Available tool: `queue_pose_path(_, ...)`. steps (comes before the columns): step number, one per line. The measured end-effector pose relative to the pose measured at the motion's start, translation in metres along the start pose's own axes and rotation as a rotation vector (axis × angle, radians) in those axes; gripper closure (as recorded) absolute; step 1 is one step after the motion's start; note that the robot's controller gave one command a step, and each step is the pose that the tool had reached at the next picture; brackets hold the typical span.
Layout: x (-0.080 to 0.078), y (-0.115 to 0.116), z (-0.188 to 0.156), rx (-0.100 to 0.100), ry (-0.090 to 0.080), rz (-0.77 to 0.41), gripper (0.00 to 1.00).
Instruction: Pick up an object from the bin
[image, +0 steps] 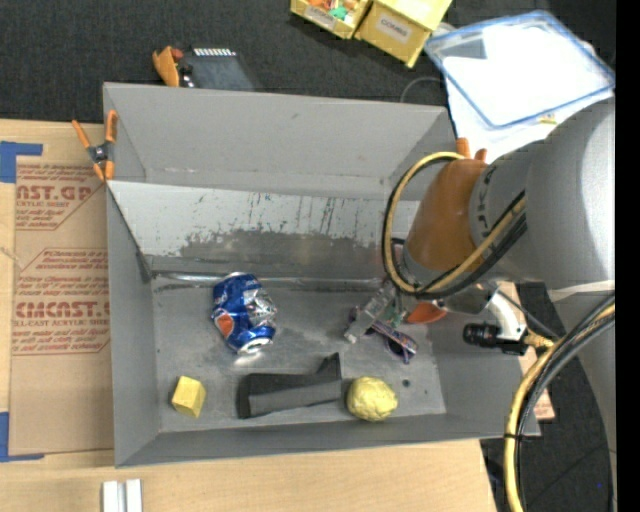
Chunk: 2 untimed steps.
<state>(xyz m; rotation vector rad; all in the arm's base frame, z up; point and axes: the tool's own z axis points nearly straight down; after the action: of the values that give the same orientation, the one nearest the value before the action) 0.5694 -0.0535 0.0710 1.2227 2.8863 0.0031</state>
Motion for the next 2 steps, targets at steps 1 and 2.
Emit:
queue_pose_path(1,0.0000,0.0000,0.0000,0.000,0.000,0.001,1.00)
queue_pose_path(2,0.0009,-0.0006,-0.0058,0.002,0.002,0.000,1.00)
